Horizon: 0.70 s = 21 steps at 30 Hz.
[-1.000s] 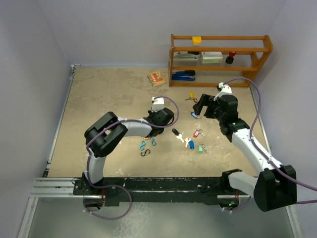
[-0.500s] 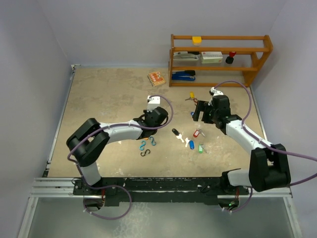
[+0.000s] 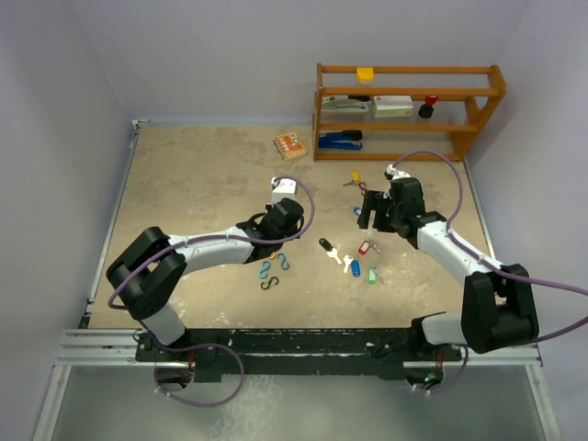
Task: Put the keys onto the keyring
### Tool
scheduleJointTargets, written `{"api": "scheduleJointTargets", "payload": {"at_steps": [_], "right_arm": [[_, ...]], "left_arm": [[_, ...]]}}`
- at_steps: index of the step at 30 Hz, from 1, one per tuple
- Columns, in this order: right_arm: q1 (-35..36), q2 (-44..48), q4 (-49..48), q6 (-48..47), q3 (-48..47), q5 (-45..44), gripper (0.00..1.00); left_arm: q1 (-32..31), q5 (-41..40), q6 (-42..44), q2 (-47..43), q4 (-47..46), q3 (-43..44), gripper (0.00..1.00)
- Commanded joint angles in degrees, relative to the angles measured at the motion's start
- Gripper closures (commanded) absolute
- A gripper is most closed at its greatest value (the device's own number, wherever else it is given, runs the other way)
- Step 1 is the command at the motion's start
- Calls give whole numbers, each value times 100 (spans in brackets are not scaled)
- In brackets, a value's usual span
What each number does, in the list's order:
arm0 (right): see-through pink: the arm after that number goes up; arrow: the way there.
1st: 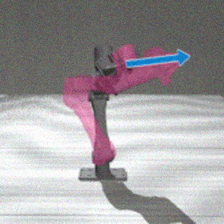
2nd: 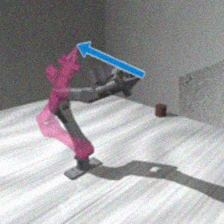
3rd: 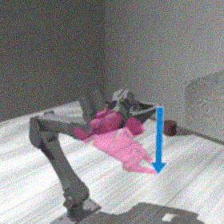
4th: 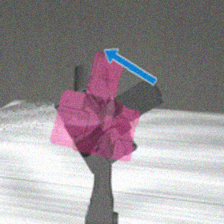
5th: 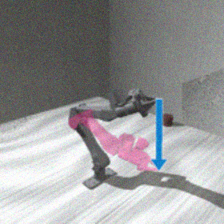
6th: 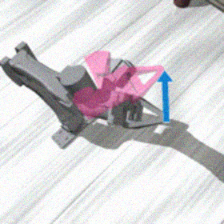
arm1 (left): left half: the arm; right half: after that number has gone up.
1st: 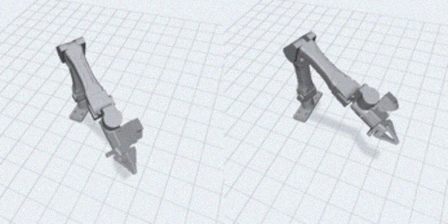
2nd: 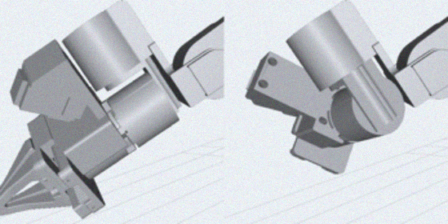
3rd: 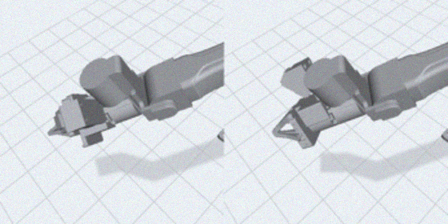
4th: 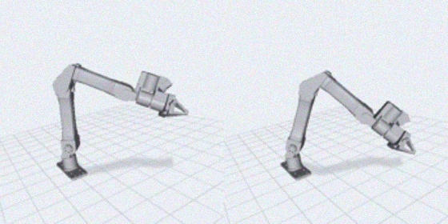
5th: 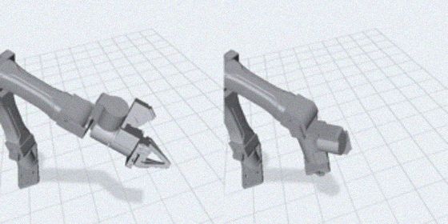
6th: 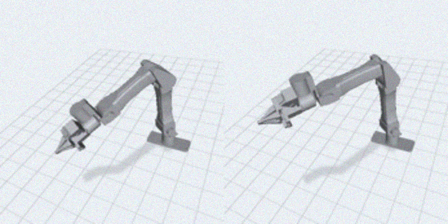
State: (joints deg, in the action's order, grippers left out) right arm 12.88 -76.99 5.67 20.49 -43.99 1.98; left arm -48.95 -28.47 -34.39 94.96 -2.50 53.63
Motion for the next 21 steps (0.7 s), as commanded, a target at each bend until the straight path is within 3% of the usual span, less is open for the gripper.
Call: {"api": "scheduleJointTargets", "payload": {"at_steps": [1, 8, 15, 21], "right_arm": [[65, 146, 175, -114, -72, -196, 18], [189, 130, 198, -153, 38, -70, 28], [1080, 10, 183, -188, 3, -345, 30], [1398, 60, 331, 39, 73, -524, 32]], "left_arm": [[56, 267, 113, -343, -286, -60, 100], [126, 304, 42, -384, -280, -121, 100], [196, 186, -117, -340, -228, -183, 100], [228, 162, -155, -400, -177, -237, 100]]}}
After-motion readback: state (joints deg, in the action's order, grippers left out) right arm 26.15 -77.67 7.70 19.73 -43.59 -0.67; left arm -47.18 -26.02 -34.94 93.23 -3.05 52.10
